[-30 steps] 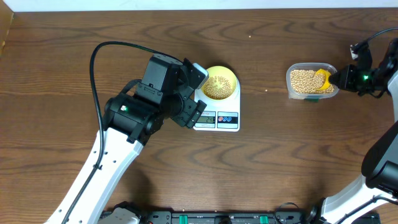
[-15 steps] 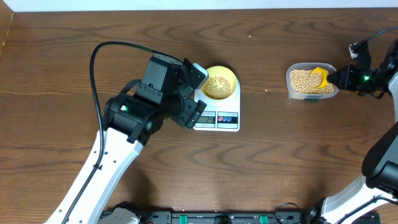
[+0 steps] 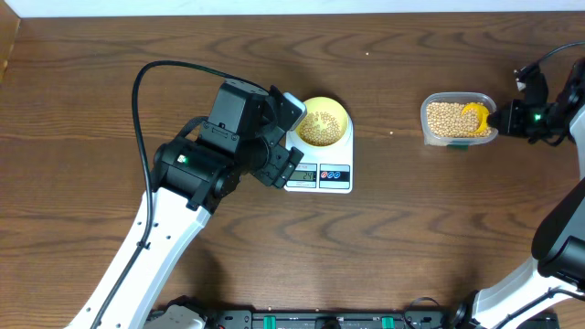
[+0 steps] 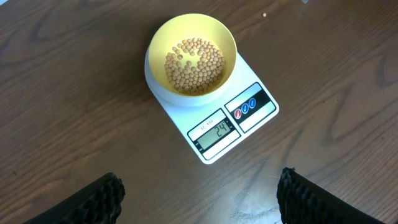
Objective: Scoop item into bowl and weigh 50g on scale
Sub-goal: 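Drag the scoop through the soybeans and tilt it upright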
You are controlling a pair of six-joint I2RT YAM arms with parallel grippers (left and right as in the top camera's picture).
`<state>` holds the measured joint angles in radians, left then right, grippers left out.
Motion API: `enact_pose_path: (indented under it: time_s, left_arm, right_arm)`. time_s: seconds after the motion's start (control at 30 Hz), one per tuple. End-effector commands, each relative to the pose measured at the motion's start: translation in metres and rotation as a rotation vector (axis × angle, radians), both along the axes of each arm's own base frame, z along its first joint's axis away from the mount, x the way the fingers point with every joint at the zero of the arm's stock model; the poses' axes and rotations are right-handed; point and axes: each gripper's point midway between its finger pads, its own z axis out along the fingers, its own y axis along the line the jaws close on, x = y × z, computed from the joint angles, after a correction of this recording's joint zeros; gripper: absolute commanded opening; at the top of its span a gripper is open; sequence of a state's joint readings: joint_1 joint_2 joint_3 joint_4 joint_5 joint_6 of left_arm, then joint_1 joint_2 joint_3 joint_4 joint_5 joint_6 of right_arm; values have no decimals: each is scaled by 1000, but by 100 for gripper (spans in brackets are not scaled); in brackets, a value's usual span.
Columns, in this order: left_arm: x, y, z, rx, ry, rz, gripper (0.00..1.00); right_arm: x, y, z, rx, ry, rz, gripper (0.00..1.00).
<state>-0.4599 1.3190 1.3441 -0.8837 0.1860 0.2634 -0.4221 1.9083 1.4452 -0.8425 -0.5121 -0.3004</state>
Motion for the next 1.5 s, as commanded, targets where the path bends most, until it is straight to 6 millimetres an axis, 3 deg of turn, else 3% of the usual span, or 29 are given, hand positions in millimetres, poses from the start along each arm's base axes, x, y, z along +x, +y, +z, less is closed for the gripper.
enact_pose_path:
  time_s: [0.0, 0.17, 0.97, 1.33, 1.47]
  left_arm:
    - [0, -1, 3, -7, -5, -9, 81]
    - [0, -1, 3, -8, -4, -9, 81]
    - [0, -1, 3, -7, -5, -9, 81]
    - [0, -1, 3, -7, -5, -9, 81]
    - [0, -1, 3, -7, -5, -9, 81]
  right_arm:
    - [-15, 8, -23, 16, 59, 16, 1]
    - [-17, 28, -18, 130, 36, 41, 1]
    - [-11, 44, 2, 287, -42, 64, 1]
    - [-21, 18, 11, 381, -61, -21, 1]
    - [-22, 7, 24, 461, -114, -53, 1]
